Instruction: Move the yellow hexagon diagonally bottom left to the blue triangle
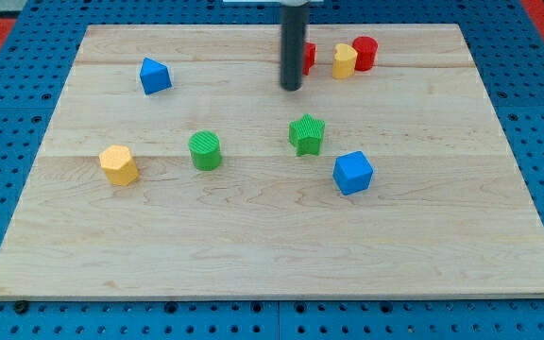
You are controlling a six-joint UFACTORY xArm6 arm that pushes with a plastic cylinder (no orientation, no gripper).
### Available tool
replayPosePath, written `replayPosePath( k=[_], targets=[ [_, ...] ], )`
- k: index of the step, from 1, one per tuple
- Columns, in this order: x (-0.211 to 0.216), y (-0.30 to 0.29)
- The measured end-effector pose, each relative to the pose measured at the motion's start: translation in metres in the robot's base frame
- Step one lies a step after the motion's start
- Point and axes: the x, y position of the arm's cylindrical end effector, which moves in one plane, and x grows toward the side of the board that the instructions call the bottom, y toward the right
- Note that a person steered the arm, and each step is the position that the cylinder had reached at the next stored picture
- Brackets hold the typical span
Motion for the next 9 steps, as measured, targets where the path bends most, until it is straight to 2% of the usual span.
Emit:
replayPosePath(
  k=[2,4,6,7,9],
  targets=[
    [0.072,-0.087],
    [0.145,-0.118],
    [0.139,-0.210],
    [0.101,-0.202],
    [0.077,-0.238]
  ],
)
